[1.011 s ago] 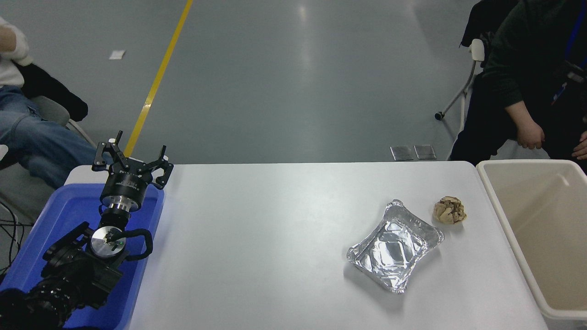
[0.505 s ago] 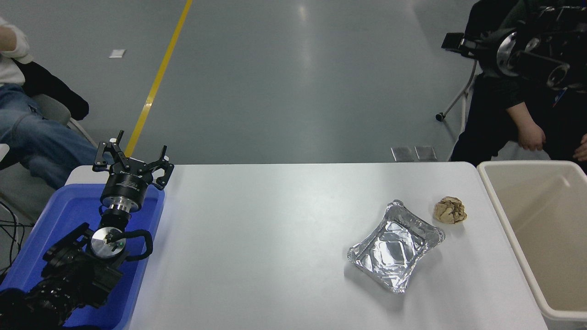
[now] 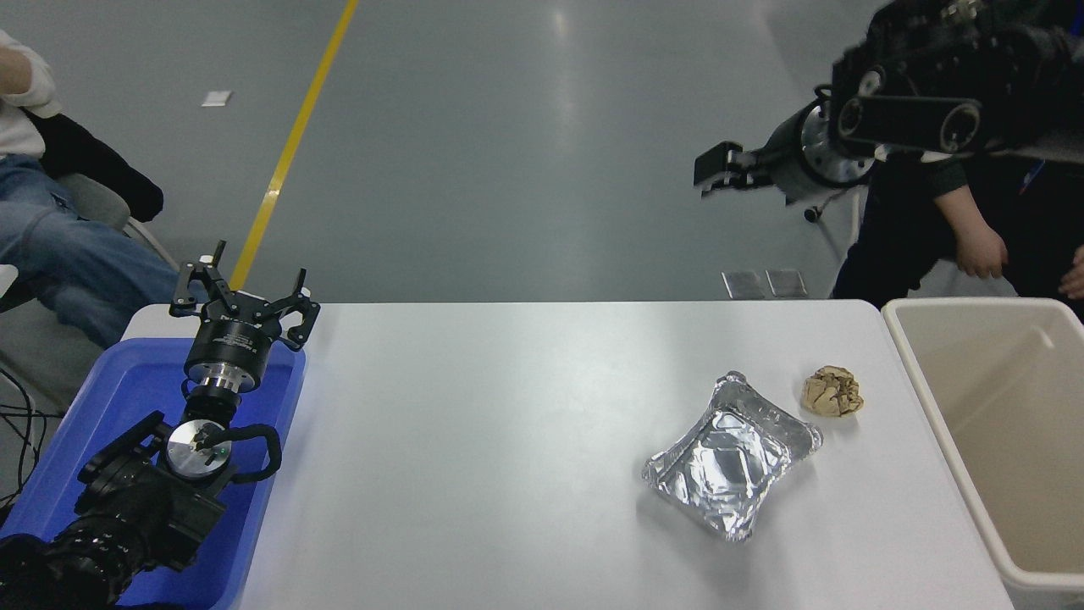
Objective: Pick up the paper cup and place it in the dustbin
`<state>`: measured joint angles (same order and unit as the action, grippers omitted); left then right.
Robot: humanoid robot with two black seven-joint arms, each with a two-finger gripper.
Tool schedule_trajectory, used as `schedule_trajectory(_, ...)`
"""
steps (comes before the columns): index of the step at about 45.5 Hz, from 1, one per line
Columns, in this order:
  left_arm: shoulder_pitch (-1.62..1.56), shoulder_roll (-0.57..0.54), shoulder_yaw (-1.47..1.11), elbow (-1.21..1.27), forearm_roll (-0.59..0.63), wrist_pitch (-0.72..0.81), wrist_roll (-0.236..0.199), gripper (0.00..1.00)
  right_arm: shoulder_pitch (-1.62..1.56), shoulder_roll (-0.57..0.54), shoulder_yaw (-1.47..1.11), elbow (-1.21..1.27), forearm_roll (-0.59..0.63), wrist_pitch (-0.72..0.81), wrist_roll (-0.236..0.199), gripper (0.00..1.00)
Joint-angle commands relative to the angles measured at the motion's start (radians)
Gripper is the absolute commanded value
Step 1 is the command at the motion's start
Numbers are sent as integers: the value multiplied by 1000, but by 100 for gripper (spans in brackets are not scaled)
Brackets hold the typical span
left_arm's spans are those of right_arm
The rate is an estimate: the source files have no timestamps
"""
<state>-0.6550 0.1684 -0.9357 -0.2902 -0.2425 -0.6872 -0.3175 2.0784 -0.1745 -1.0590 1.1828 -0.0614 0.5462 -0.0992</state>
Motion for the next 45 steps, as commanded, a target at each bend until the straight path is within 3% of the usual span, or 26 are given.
schedule_trajectory(1, 0, 0, 1, 0, 0, 0, 0, 99, 45, 0, -9, 77, 0, 168, -2, 100)
schedule_trajectory(5, 0, 0, 0, 0, 0, 0, 0, 99, 52, -25, -9, 77, 0, 239, -2, 100)
schedule_trajectory(45, 0, 0, 1, 0, 0, 1, 0, 99, 45, -23, -49, 70, 0, 239, -2, 100)
